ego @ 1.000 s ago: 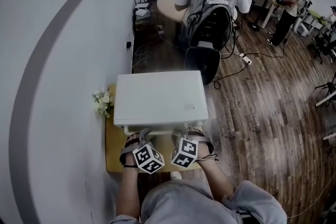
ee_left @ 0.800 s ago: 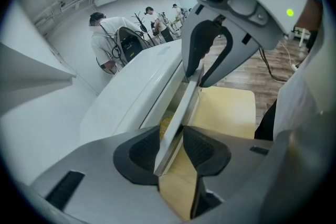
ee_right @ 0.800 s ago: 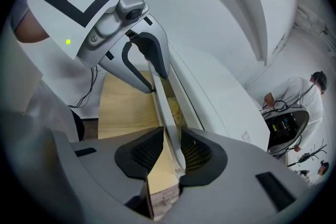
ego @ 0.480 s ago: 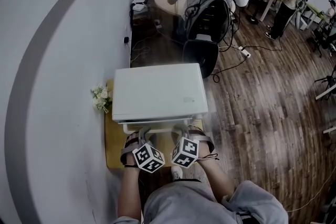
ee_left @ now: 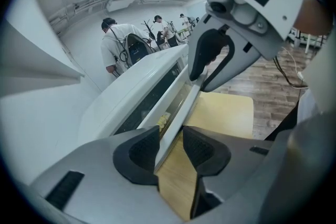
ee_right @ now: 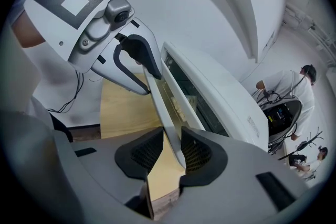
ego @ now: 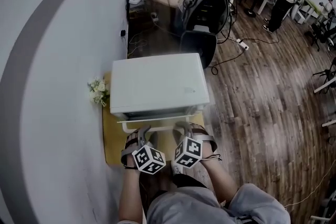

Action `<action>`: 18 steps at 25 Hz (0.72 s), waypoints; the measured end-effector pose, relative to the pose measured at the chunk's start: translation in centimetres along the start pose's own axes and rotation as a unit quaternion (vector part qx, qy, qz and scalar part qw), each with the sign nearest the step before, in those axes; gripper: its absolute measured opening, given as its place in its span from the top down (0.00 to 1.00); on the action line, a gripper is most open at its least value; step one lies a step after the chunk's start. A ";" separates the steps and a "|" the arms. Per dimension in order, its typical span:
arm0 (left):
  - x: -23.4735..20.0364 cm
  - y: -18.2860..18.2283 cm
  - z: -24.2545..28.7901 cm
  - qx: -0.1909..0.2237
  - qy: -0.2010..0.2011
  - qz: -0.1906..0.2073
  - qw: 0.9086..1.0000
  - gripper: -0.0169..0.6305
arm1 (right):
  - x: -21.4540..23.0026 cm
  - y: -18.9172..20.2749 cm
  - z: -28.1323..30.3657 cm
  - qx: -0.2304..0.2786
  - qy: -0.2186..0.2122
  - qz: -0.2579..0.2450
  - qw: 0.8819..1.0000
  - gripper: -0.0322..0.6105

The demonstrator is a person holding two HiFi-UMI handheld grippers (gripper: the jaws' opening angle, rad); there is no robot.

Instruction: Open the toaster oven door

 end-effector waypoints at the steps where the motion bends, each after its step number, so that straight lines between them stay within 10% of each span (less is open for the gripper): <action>1: 0.3 0.1 -0.1 0.003 0.000 -0.002 1.000 0.77 | -0.2 0.2 -0.1 0.001 0.002 0.001 1.000 0.80; 18: 4.2 2.7 -0.6 0.054 -0.007 -0.027 0.998 0.77 | -4.4 2.5 -0.2 0.023 0.036 0.034 0.998 0.79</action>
Point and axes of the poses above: the fingertips, and each gripper's own axes: z forward along the fingers, x to its right, y out of its underside, the point moved 6 cm from there along -z, backward along the fingers, and after that the axes turned 9 degrees about -x, right-handed, at the moved point
